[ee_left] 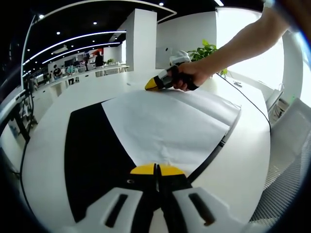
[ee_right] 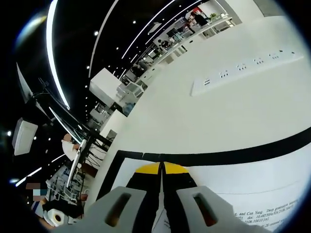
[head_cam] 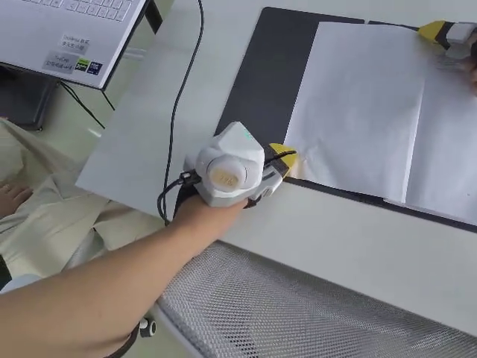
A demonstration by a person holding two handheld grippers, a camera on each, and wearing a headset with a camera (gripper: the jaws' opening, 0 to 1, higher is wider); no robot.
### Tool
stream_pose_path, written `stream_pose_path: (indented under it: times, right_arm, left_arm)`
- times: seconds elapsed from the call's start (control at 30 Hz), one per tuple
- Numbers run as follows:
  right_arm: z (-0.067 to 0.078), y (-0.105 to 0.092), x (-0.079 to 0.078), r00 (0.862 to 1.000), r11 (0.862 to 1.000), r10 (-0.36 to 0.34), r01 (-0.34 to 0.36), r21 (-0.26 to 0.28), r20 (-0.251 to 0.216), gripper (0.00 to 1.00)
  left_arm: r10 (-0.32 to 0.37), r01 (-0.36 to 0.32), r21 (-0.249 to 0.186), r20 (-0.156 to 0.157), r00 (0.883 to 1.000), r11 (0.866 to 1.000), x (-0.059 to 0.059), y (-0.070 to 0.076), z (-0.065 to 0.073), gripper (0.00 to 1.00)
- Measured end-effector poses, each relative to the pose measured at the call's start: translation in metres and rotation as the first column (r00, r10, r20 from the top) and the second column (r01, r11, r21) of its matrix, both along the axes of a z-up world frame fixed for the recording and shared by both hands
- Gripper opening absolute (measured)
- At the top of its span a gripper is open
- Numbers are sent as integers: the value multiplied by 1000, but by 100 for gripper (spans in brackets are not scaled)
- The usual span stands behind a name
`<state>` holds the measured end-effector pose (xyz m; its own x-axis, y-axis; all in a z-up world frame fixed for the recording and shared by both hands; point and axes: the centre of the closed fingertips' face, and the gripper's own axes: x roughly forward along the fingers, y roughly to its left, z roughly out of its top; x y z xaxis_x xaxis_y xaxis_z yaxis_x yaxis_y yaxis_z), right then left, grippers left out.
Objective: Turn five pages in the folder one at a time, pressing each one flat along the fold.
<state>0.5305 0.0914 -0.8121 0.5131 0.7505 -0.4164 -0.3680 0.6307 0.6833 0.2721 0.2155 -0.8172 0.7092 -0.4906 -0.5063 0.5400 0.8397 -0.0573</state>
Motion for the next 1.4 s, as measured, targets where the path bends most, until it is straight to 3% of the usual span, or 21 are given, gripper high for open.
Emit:
stream_pose_path:
  times: [0.37, 0.63, 0.93, 1.17, 1.4]
  right_arm:
    - [-5, 0, -31, 995, 996, 94, -93, 16, -37, 0]
    - [-3, -1, -54, 991, 992, 127, -125, 30, -47, 0]
    - [2, -4, -89, 989, 989, 141, -138, 54, -46, 0]
    - [4, -4, -122, 978, 979, 200, -197, 54, -57, 0]
    - [6, -8, -137, 977, 977, 204, -199, 76, -67, 0]
  left_arm:
    - [0, 0, 4, 1, 1000, 1000, 0, 0, 0, 0]
    - [2, -2, 5, 0, 1000, 1000, 0, -1, 1, 0]
    - [4, -4, 2, 2, 1000, 1000, -1, -2, 1, 0]
    - [2, -2, 10, 1, 1000, 1000, -1, -2, 2, 0]
    - [1, -1, 16, 2, 1000, 1000, -4, -4, 6, 0]
